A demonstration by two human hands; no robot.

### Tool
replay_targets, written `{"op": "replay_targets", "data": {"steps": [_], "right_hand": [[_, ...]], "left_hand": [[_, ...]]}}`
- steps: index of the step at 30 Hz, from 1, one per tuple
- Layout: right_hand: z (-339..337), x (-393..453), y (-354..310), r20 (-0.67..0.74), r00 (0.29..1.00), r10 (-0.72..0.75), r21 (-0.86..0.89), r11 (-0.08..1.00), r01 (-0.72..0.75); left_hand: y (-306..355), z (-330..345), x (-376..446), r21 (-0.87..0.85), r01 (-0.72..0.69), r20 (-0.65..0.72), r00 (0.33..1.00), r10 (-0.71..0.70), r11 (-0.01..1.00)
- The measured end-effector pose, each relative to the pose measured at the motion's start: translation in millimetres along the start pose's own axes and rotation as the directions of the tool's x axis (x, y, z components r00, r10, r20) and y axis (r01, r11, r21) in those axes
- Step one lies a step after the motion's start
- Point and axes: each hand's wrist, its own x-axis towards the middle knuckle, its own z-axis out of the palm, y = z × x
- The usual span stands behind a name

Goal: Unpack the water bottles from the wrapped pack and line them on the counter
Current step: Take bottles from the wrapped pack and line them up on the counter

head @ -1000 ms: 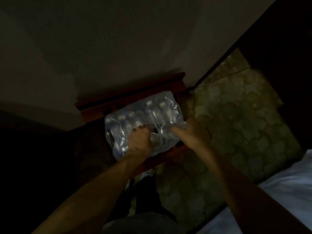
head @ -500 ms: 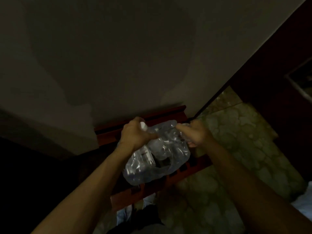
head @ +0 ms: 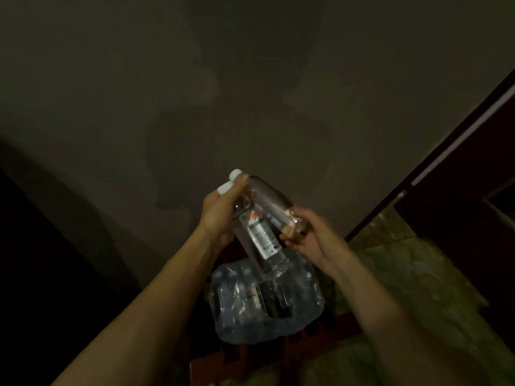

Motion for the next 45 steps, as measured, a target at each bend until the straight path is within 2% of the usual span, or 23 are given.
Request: {"op": "replay_targets", "data": {"steps": [4,8,11,14,16,20,24,26,28,31,33,35,37,38,41,45], "right_hand": [[25,-15,13,0.176,0.984,-0.031,0.15,0.989,0.004],[51,-43,21,0.354,0.933,-0.066,0.257,0.966,-0.029],[74,-70,16,0.484,0.871,-0.088,0.363,0.926,-0.108],[98,-93,10,0.588,0.806,-0.073,0.378,0.905,-0.194],[112,-104,6,0.618,0.78,-0.098,0.383,0.904,-0.189],[150,-121,-12,0.647,0.734,-0.205,0.445,0.884,-0.145],[209,-133,-28,0.623,0.731,-0.278,0.507,0.856,-0.106],[241,-134,-29,0.63,0.719,-0.295,0.519,0.848,-0.107],[275,-133,-28,0.634,0.711,-0.304,0.525,0.844,-0.107],[325,-140,-24,0.614,0.704,-0.356,0.542,0.839,-0.048],[359,-144,-20,0.622,0.697,-0.357,0.54,0.84,-0.051],[393,-148,-12,0.638,0.677,-0.367,0.531,0.846,-0.042],[421,-153,-7,0.617,0.68,-0.396,0.502,0.864,0.047],[432,-155,-6,0.607,0.677,-0.415,0.479,0.872,0.104],[457,-161,-8,0.608,0.65,-0.456,0.38,0.886,0.266],[488,-163,-8,0.598,0.657,-0.459,0.137,0.866,0.481]], "left_hand": [[40,-8,-24,-0.1,0.011,0.026,1.0,-0.009,0.995],[72,-4,-63,-0.011,-0.129,-0.041,0.991,0.128,0.992],[94,-5,-91,0.058,-0.267,-0.135,0.953,0.273,0.962],[121,-10,-115,0.114,-0.354,-0.16,0.916,0.369,0.928],[143,-12,-130,0.135,-0.413,-0.168,0.886,0.431,0.901],[187,-11,-154,0.246,-0.539,-0.218,0.779,0.588,0.806],[232,-17,-169,0.41,-0.679,-0.23,0.569,0.789,0.609],[249,-31,-174,0.525,-0.663,-0.226,0.496,0.839,0.534],[259,-52,-180,0.659,-0.591,-0.199,0.459,0.866,0.465],[271,-88,-197,0.837,-0.444,-0.075,0.485,0.871,0.319],[289,-120,-207,0.847,-0.436,-0.016,0.549,0.835,0.303],[311,-150,-219,0.756,-0.516,-0.007,0.608,0.794,0.402],[330,-177,-230,0.611,-0.583,-0.024,0.662,0.749,0.535],[338,-189,-235,0.572,-0.595,-0.027,0.675,0.738,0.565],[356,-226,-247,0.535,-0.582,-0.034,0.71,0.704,0.612],[373,-264,-253,0.565,-0.568,0.037,0.742,0.669,0.599]]}}
